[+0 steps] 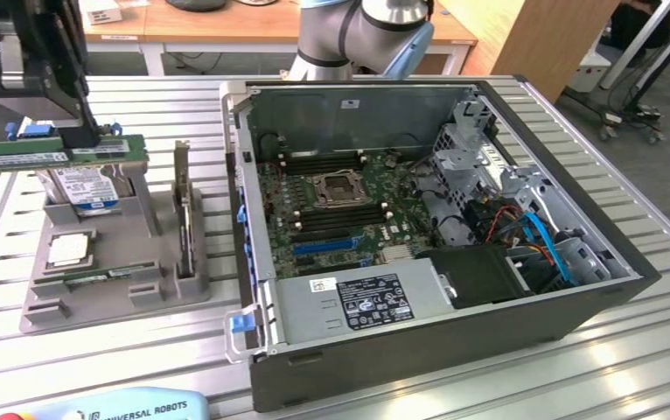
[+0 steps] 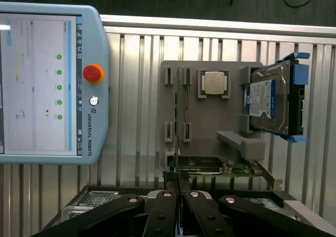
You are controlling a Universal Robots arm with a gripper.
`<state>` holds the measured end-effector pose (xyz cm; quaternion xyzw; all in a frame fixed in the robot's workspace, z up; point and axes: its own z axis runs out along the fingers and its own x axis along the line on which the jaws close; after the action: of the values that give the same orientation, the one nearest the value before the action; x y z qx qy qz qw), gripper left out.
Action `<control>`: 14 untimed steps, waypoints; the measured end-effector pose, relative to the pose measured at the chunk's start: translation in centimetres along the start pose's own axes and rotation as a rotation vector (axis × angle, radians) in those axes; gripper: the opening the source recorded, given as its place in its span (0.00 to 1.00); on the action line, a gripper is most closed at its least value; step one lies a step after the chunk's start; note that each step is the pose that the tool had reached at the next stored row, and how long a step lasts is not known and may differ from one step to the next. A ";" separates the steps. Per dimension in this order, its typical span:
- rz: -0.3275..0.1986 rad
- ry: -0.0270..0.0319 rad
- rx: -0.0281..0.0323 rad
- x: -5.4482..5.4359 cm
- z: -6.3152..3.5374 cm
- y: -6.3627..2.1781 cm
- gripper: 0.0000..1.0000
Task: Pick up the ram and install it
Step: 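Pick up the ram and move it above insertion slot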
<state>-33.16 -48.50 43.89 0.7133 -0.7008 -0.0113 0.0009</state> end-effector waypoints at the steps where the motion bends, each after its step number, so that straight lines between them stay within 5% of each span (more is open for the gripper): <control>1: -0.001 0.0000 0.0001 0.0 0.00 -0.30 0.11; 14: -0.011 0.0002 -0.0002 0.1 -0.08 -4.43 0.11</control>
<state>-28.73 -48.50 43.89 0.7172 -0.6967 -0.0113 0.0010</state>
